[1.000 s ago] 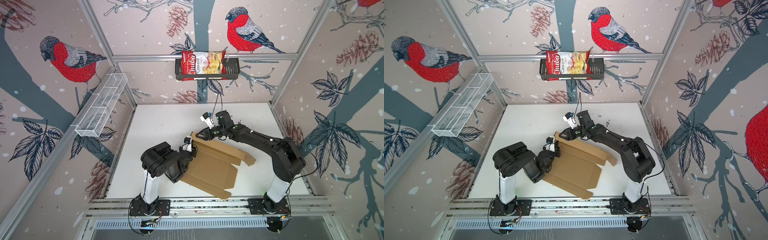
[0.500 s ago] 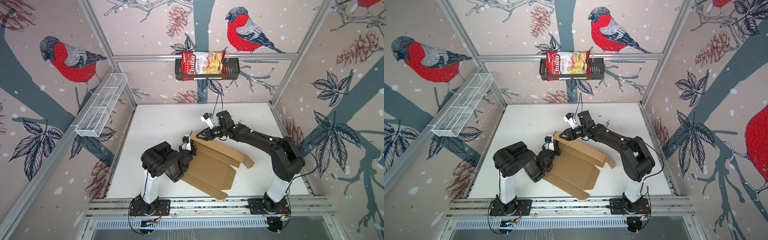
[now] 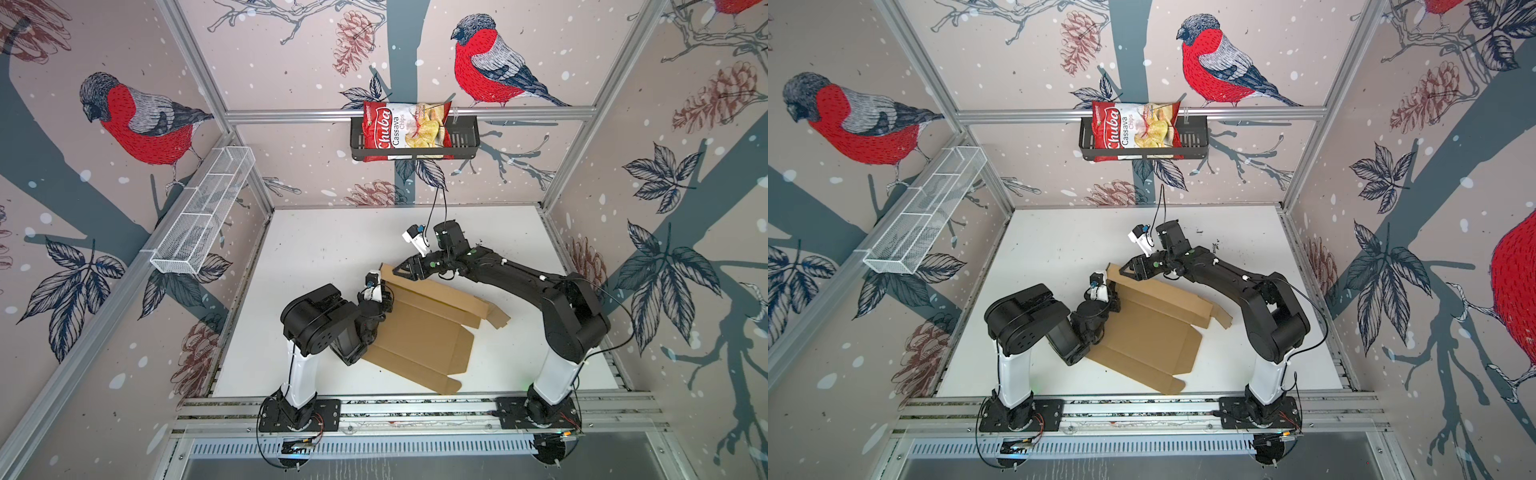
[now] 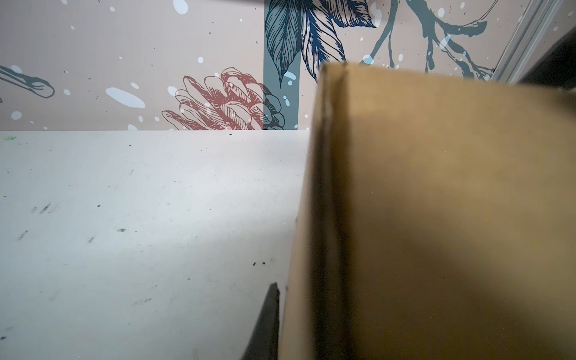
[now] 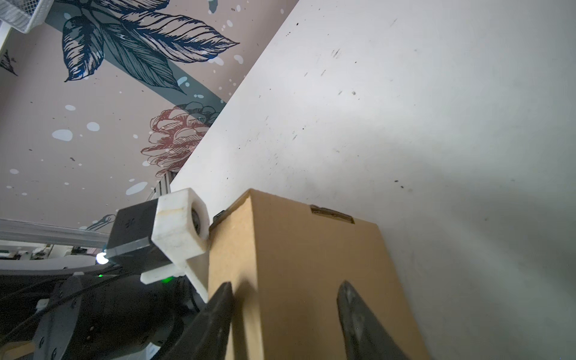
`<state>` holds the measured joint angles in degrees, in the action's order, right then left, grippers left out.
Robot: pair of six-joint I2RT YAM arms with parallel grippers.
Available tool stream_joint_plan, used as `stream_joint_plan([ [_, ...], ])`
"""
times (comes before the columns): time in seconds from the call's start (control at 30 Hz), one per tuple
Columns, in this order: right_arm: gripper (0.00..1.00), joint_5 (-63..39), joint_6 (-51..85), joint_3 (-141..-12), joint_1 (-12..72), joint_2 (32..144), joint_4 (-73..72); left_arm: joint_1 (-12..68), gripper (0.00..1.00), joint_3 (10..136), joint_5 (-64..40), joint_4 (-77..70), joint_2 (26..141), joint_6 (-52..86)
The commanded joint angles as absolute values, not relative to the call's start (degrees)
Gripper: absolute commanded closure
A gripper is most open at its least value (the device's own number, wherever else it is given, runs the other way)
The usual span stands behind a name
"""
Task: Assemble paper box
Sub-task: First fold the bottom flaps of a flat cardboard box at the center of the table.
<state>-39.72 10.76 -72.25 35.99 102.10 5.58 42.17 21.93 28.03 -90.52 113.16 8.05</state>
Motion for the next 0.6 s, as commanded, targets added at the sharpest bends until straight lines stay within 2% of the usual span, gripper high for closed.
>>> stream_joint_plan([
  [0.0, 0.38, -37.1, 8.0, -73.5, 35.0, 99.8, 6.4, 42.3, 0.88, 21.1, 32.4, -103.1, 113.1, 4.9],
  [0.13, 0.3, -31.2, 3.9, -76.4, 33.0, 95.9, 8.9, 42.3, 0.89, 19.7, 34.0, -103.1, 113.2, 2.9],
  [0.27, 0.28, -20.3, 4.1, -78.5, 30.0, 90.5, 15.0, 42.3, 0.89, 18.6, 34.8, -103.1, 113.2, 1.9],
  [0.43, 0.23, -10.5, 11.4, -79.7, 27.2, 84.6, 30.0, 42.3, 0.9, 17.7, 35.9, -102.7, 113.4, 1.5],
  [0.57, 0.26, -7.6, 21.6, -79.9, 28.3, 81.9, 43.1, 42.3, 0.89, 17.9, 36.2, -101.9, 113.2, 1.9],
])
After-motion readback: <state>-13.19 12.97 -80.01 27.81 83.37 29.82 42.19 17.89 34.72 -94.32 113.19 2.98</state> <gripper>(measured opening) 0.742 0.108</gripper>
